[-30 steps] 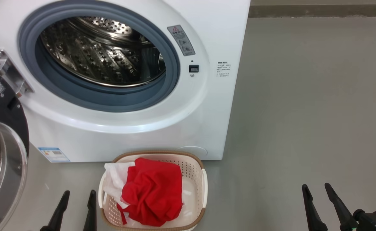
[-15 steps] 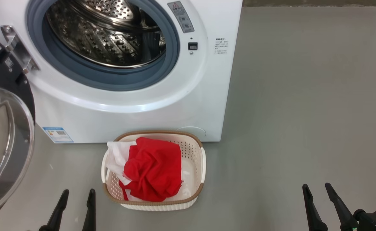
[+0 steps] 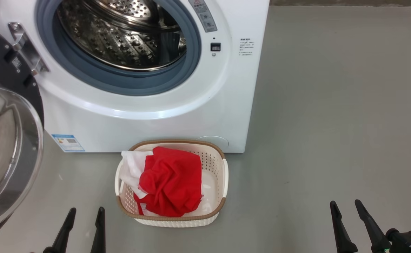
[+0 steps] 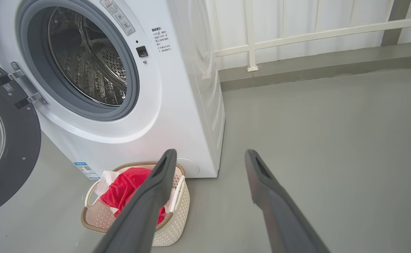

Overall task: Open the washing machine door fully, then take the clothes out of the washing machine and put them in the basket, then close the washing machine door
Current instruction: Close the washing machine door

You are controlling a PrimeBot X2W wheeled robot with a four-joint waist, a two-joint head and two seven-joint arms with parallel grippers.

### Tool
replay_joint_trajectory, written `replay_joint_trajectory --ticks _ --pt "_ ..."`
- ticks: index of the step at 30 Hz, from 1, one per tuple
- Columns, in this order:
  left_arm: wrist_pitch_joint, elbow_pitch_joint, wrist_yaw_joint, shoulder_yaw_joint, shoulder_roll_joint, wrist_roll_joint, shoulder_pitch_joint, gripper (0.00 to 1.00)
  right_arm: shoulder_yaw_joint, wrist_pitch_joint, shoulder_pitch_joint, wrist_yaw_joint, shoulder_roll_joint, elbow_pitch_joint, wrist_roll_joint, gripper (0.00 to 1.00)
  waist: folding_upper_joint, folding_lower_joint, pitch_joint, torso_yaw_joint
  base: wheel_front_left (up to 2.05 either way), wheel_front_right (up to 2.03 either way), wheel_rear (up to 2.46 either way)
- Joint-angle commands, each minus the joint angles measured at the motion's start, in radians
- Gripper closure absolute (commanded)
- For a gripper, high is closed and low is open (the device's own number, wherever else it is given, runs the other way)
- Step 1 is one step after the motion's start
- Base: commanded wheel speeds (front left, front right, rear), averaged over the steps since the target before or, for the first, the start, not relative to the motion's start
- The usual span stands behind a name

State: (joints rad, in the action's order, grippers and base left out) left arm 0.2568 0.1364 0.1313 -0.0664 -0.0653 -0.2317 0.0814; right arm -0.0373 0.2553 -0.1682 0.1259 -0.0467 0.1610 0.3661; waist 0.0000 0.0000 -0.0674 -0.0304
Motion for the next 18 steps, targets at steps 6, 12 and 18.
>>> replay_joint_trajectory --ticks 6,12,18 --pt "0.005 0.0 -0.001 -0.041 0.003 -0.021 -0.049 0.0 0.037 0.006 0.054 0.005 -0.012 -0.015 -0.015 0.0 0.0 0.0 -0.006 -0.061 0.0 0.0 0.0" --pt "0.005 0.03 -0.001 -0.045 0.011 -0.037 -0.047 0.0 0.089 0.006 0.086 0.005 -0.034 0.007 -0.018 0.0 0.0 0.0 -0.003 -0.154 0.0 0.0 0.0" --pt "0.005 0.068 -0.001 -0.047 0.014 -0.055 -0.04 0.0 0.151 0.006 0.121 0.005 -0.064 0.034 -0.008 0.0 0.0 0.0 0.014 -0.261 0.0 0.0 0.0"
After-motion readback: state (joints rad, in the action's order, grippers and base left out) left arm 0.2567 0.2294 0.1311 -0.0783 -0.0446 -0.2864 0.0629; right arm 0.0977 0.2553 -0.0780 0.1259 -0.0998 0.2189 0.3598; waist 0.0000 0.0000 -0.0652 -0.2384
